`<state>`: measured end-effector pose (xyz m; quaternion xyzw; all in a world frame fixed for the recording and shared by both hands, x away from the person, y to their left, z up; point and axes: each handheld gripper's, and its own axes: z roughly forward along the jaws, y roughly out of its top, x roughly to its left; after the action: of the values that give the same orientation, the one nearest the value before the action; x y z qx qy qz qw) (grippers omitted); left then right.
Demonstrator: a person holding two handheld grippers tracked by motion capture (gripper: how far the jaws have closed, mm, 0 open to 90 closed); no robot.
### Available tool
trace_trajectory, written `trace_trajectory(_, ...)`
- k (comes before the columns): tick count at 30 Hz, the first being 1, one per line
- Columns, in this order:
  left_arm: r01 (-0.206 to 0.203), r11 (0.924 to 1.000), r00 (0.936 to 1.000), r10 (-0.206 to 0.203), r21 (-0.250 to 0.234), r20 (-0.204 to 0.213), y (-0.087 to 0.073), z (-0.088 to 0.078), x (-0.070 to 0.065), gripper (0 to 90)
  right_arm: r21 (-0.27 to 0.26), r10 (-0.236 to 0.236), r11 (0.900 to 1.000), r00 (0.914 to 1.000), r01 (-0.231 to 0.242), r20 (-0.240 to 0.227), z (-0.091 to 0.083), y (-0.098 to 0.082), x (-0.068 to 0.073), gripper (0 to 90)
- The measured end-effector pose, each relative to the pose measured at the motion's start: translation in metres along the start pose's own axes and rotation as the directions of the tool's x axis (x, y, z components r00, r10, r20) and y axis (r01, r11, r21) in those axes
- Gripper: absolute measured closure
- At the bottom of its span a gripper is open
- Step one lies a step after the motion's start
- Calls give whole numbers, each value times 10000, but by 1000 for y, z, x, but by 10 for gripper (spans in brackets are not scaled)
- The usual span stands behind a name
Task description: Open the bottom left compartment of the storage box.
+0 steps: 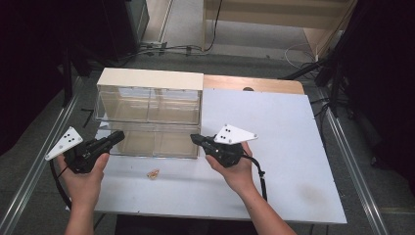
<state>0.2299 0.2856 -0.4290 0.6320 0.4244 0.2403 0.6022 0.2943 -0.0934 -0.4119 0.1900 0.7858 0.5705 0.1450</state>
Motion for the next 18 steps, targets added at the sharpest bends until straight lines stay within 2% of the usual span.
trace_trajectory(5, -92, 9999, 10000, 92, 76, 7, 2, 6, -1, 900, -47, -29, 10000, 9999, 29, 106, 0, 2, 0, 882)
trace_trajectory(10, -107, 9999, 9999, 108, 73, -106, 1, 12, -3, 900, -88, -94, 9999, 9990, 98, 438, 1, 5, 2, 882)
trace_trajectory(18, -250, 9996, 9996, 251, 107, -157, 1, 15, -3, 900, -222, -33, 9997, 9990, 43, 441, -1, 7, 1, 882)
